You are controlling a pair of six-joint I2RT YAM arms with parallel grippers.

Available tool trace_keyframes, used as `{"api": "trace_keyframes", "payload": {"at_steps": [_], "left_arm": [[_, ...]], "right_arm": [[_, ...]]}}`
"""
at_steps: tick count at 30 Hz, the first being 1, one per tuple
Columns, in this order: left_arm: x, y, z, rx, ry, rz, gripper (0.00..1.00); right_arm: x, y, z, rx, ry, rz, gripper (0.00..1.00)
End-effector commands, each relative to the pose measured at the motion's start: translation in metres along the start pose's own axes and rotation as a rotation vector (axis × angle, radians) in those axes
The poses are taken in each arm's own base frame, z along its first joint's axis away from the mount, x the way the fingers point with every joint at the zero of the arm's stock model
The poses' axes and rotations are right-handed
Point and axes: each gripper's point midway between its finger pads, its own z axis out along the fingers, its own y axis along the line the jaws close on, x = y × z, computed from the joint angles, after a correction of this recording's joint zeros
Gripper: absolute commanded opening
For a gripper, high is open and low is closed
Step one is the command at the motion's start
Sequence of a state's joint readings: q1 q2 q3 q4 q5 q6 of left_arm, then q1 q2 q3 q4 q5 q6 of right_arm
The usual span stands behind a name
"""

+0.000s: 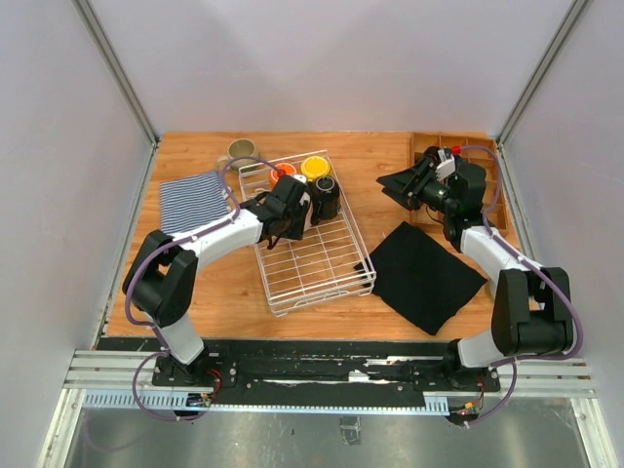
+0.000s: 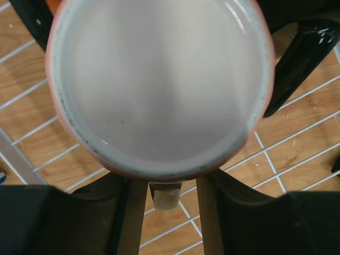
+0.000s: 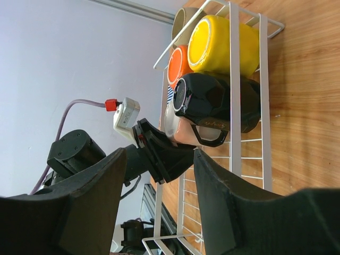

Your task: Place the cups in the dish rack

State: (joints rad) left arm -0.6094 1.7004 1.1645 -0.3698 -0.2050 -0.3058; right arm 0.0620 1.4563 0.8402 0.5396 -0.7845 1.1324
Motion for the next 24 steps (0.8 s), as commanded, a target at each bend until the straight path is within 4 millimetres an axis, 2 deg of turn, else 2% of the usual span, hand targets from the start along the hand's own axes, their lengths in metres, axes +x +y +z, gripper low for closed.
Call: {"api": "trace_keyframes", "payload": {"at_steps": [1,3,7,14,20,24], "left_arm": [[-0.025,-0.009,-0.002,0.016,-0.095,-0.022,0.47],[-0.026,-0.008,-0.002,0.013,-0.097,-0.026,0.54],[-0.029,-0.007,-0.005,0.008,-0.110,-0.039,0.62],[-0.042,-0.003,-0.023,-0.001,-0.165,-0.070,0.75],[-0.059,-0.003,-0.040,0.003,-0.218,-0.095,0.77],[-0.075,0.003,-0.057,-0.021,-0.263,-0.098,0.79]], "right_arm": [[-0.006,0.014,-0.006,-0.025,-0.010,-0.035,0.55],[-0.006,0.015,-0.007,-0.024,-0.009,-0.037,0.55],[-0.005,0.011,-0.008,0.013,-0.001,-0.057,0.55],[0.000,-0.010,-0.019,0.159,0.020,-0.079,0.56],[0.004,-0.021,-0.028,0.229,0.023,-0.069,0.56],[0.004,-0.035,-0.045,0.356,0.029,-0.096,0.59]]}}
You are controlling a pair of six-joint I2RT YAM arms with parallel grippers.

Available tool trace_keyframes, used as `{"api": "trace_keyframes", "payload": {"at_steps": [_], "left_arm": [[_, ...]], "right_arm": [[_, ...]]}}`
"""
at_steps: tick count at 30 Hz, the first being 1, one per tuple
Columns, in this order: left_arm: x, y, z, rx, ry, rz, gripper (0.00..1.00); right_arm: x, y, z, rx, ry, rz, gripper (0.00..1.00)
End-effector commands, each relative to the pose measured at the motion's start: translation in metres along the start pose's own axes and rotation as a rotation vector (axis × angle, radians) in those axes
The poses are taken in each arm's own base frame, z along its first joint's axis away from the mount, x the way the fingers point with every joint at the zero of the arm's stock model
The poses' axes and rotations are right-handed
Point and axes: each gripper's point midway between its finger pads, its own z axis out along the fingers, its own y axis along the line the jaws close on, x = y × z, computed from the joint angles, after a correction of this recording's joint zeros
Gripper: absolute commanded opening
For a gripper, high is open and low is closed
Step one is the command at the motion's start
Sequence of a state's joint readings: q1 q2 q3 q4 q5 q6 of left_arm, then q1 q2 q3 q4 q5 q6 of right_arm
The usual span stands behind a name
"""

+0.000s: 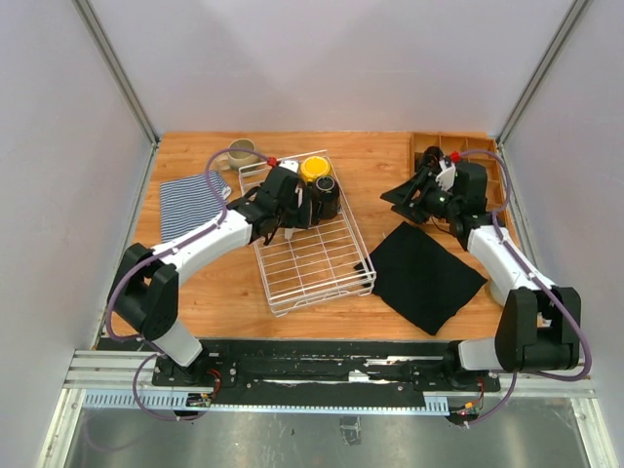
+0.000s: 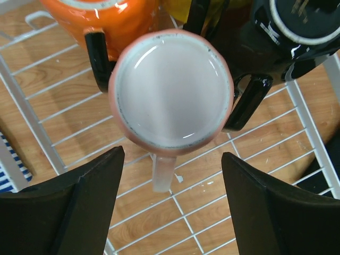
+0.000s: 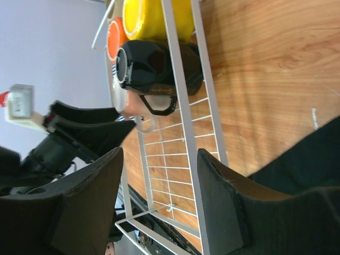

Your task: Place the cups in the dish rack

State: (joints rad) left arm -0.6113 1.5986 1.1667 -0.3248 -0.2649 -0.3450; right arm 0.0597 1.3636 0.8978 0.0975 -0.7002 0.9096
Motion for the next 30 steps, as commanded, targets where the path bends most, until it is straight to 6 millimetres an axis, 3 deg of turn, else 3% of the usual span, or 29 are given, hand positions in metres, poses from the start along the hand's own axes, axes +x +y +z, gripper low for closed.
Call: {"api": "trace_keyframes", "payload": {"at_steps": [1,5,9,15,23,30], "left_arm": [[-0.045,0.000,-0.026,-0.019,-0.122,-0.028,0.79],[-0.072,0.000,-0.052,-0.011,-0.180,-0.045,0.80],[-0.095,-0.002,-0.083,0.019,-0.224,-0.063,0.80],[-0.112,-0.014,-0.120,0.113,-0.244,-0.077,0.80],[-0.105,-0.037,-0.143,0.282,-0.212,-0.057,0.78],[-0.097,-0.037,-0.152,0.310,-0.212,-0.039,0.78]], "right_arm": [[-0.011,-0.019,-0.026,0.177,-0.032,-0.072,0.60],[-0.009,-0.047,-0.060,0.431,-0.040,-0.116,0.63],[0.001,-0.084,-0.110,0.732,-0.028,-0.098,0.64],[0.002,-0.112,-0.169,0.949,-0.118,-0.051,0.66],[-0.007,-0.140,-0.226,1.131,-0.239,-0.039,0.64],[-0.001,-0.175,-0.242,1.262,-0.125,-0.094,0.66]]}}
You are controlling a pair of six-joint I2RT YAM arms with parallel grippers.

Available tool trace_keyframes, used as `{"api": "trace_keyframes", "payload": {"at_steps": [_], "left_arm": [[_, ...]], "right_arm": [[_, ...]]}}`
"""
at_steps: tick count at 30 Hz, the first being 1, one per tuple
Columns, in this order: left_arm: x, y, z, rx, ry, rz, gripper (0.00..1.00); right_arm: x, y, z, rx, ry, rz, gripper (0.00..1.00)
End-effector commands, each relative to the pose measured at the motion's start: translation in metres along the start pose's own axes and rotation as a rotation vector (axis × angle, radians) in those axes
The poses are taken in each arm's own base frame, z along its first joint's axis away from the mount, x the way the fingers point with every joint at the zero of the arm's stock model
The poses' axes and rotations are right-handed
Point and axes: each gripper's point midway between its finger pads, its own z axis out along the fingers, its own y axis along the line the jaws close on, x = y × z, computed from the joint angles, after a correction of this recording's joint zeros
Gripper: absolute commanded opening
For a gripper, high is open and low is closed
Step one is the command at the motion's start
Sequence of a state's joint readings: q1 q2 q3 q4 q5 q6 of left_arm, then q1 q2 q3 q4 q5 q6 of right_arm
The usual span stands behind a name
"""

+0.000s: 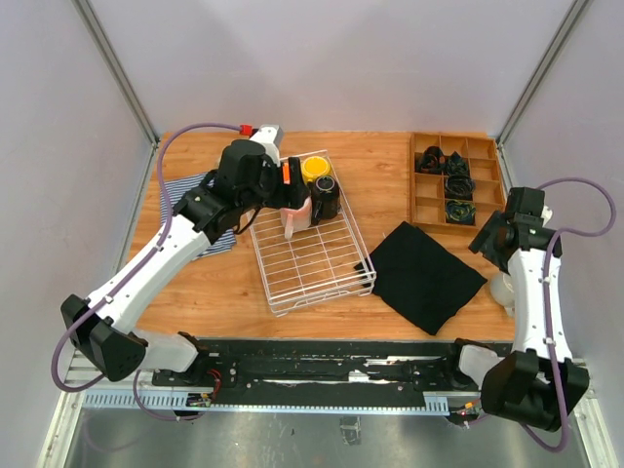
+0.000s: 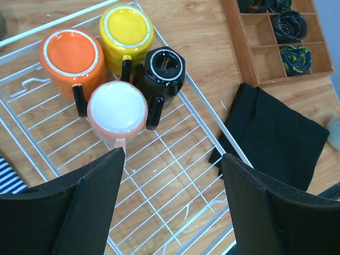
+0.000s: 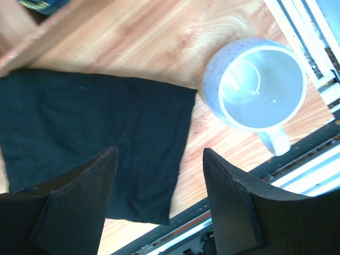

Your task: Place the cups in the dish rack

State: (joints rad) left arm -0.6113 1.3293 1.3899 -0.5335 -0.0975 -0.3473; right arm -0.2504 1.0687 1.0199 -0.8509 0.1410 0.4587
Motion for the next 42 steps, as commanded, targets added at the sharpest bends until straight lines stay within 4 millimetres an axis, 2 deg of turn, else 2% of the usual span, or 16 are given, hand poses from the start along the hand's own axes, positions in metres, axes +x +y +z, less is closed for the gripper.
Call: {"api": "trace_keyframes", "payload": {"at_steps": [1,5,13,18,27,31,33,34,35,36,42], "left_arm": [[-0.002,-0.009,-0.016,0.057,-0.008,0.013,0.78],[-0.003,-0.011,-0.019,0.064,-0.009,0.019,0.78],[-0.003,-0.006,-0.022,0.043,-0.010,0.041,0.78],[-0.002,-0.005,-0.019,0.041,-0.010,0.040,0.78],[-0.002,-0.003,-0.015,0.024,-0.009,0.042,0.78],[-0.002,-0.001,-0.013,0.014,-0.010,0.038,0.78],[-0.003,0.000,-0.013,0.008,-0.014,0.035,0.78],[-0.003,0.000,-0.012,0.006,-0.016,0.032,0.78],[-0.003,0.001,-0.012,0.002,-0.016,0.030,0.78],[-0.004,0.001,-0.012,0.001,-0.019,0.027,0.78],[-0.006,-0.002,-0.010,0.008,-0.028,0.009,0.78]], "right_arm": [[0.016,-0.035,0.020,0.137,0.064,-0.102,0.66],[0.021,-0.049,0.034,0.173,0.066,-0.091,0.66],[0.018,-0.062,0.045,0.189,0.065,-0.084,0.65],[0.011,-0.057,0.053,0.148,0.067,-0.082,0.65],[0.011,-0.047,0.081,0.122,0.153,-0.091,0.64],[0.017,-0.046,0.095,0.126,0.199,-0.094,0.62],[0.020,-0.045,0.098,0.122,0.215,-0.093,0.56],[0.021,-0.044,0.099,0.119,0.219,-0.092,0.50],[0.021,-0.044,0.100,0.119,0.220,-0.090,0.35],[0.023,-0.045,0.100,0.121,0.221,-0.088,0.25],[0.026,-0.042,0.100,0.104,0.233,-0.085,0.01]]}}
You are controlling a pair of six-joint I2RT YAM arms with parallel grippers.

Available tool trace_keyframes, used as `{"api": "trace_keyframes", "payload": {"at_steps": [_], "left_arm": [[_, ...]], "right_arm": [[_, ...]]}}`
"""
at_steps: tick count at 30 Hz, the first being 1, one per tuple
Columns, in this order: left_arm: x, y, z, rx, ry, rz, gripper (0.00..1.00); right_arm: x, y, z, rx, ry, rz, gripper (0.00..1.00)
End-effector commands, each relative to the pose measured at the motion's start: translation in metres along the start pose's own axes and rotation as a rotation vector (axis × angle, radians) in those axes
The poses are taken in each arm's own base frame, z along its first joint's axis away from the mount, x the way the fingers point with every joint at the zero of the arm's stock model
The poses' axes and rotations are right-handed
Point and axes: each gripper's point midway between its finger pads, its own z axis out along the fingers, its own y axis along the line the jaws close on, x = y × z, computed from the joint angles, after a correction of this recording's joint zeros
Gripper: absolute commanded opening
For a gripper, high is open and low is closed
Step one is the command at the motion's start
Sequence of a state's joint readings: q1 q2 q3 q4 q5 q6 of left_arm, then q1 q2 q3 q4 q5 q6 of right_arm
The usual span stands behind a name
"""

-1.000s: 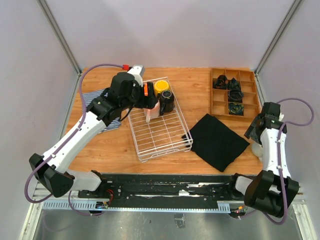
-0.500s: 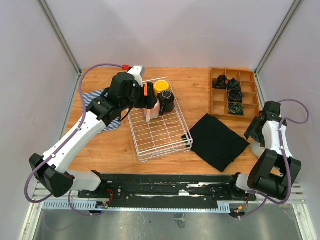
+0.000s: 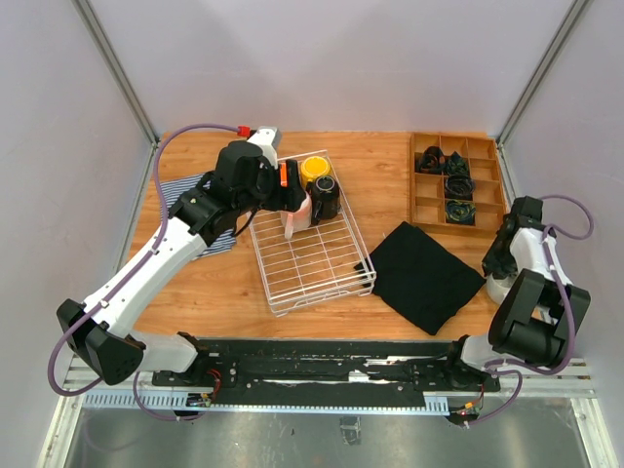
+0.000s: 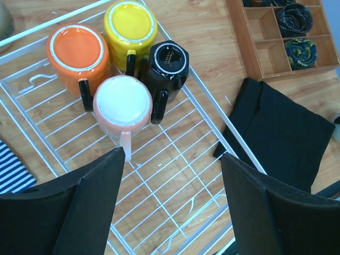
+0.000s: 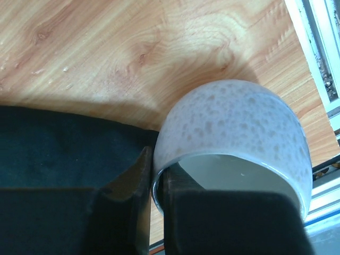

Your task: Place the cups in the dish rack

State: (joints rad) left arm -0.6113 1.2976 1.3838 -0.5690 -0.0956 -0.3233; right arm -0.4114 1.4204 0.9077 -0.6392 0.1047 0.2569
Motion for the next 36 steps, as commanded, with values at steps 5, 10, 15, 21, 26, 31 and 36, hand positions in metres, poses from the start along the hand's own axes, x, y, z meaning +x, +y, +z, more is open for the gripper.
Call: {"api": "trace_keyframes", "payload": {"at_steps": [5,10,15,21,26,31,36], "left_arm": [[-0.011,-0.015,0.003,0.055,-0.032,-0.039,0.78],[-0.011,-0.040,0.000,0.190,-0.029,-0.095,0.79],[-0.015,-0.072,-0.001,0.369,-0.059,-0.184,0.82],[-0.009,-0.106,0.006,0.596,-0.062,-0.268,0.87],[-0.018,-0.128,0.004,0.775,-0.111,-0.311,0.89],[-0.029,-0.140,0.007,0.874,-0.151,-0.288,0.89],[-0.037,-0.136,0.014,0.896,-0.207,-0.236,0.91]], "right_arm": [[-0.017,0.010,-0.025,-0.077,-0.059,0.030,0.01],[-0.054,0.030,-0.079,-0.219,-0.198,0.066,0.01],[-0.084,0.079,-0.141,-0.529,-0.291,0.185,0.01],[-0.106,0.158,-0.228,-1.077,-0.299,0.318,0.01],[-0.114,0.204,-0.306,-1.468,-0.342,0.318,0.01],[-0.112,0.232,-0.368,-1.844,-0.298,0.399,0.01],[-0.104,0.253,-0.400,-2.084,-0.170,0.485,0.01]]}}
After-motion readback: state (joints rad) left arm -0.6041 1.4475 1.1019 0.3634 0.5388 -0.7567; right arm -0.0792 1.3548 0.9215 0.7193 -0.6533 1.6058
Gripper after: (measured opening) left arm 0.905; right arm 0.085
